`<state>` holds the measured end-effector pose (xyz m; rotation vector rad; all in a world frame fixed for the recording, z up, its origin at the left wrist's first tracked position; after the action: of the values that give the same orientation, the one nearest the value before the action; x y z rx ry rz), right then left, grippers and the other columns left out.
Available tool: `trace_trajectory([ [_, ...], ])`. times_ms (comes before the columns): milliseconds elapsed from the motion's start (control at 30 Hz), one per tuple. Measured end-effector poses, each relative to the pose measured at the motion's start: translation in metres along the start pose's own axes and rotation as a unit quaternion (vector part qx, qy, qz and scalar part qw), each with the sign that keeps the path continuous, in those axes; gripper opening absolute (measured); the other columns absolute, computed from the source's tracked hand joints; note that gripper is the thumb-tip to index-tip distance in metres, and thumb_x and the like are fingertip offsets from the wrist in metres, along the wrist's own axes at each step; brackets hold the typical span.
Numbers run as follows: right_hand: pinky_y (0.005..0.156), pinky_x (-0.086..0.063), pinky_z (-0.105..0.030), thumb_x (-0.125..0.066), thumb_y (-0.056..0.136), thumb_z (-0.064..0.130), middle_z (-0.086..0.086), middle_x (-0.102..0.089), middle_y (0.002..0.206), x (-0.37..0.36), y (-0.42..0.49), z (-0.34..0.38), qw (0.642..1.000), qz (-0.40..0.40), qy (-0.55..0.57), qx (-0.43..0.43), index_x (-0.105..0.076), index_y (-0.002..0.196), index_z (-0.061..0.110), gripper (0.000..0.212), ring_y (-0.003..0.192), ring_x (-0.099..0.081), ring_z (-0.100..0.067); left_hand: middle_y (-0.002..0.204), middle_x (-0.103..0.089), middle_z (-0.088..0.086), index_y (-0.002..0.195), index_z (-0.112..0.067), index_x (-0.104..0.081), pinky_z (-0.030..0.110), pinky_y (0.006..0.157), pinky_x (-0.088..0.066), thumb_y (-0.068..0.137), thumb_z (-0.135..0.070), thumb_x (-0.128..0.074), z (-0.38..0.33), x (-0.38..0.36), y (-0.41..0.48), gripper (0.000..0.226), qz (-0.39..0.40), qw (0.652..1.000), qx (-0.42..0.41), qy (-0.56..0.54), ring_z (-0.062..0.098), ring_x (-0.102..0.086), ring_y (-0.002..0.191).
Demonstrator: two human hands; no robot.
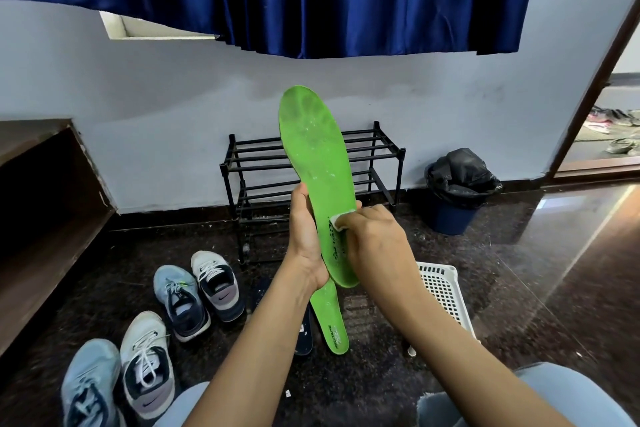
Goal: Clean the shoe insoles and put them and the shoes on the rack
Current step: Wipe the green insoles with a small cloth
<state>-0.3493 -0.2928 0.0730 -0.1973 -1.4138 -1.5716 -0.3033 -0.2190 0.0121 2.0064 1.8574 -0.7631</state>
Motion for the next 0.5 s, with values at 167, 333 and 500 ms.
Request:
trace_trajectory([
  [167,0.050,-0.051,-0.034,-0.065,0.064,-0.009,-0.010,-0.063,0.069,-0.006,-0.001,0.003,1.000,0.028,0.000,0.006,-0.070,0.076,0.005,0.020,0.068,-0.054,-0.029,0.089,-0.070,0.015,0.088,-0.005,-0.072,0.035,0.076,-0.051,0.090,-0.073,-0.022,-0.001,0.002,0.001,0.084,-0.001,1.000,-0.006,-0.012,0.027,-0.066,0.077],
  [333,0.051,-0.052,-0.039,-0.052,0.070,0.000,-0.011,-0.064,0.071,0.003,0.010,-0.001,1.000,-0.003,0.005,0.002,-0.071,0.080,0.004,0.022,0.070,-0.056,-0.032,0.073,-0.068,0.006,0.085,-0.013,-0.068,0.026,0.063,-0.049,0.092,-0.069,-0.025,0.008,-0.004,-0.002,0.071,0.013,1.000,0.011,-0.007,0.018,-0.066,0.063],
  [500,0.048,-0.052,-0.032,-0.055,0.065,0.000,-0.009,-0.063,0.067,0.000,-0.002,0.009,1.000,-0.003,0.009,0.008,-0.072,0.076,0.006,0.021,0.066,-0.057,-0.030,0.087,-0.070,0.014,0.087,-0.006,-0.072,0.035,0.077,-0.050,0.090,-0.073,-0.023,0.001,0.000,0.002,0.083,0.012,1.000,0.008,-0.021,0.026,-0.066,0.077],
])
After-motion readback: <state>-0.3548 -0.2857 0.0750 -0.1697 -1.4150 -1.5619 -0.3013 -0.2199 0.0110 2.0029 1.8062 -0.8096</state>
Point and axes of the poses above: each hand's wrist, its own y-axis towards the middle knuckle, its own x-axis out of the back of the hand, z = x × y, the point moved 9 cm from there along y, towards the middle knuckle
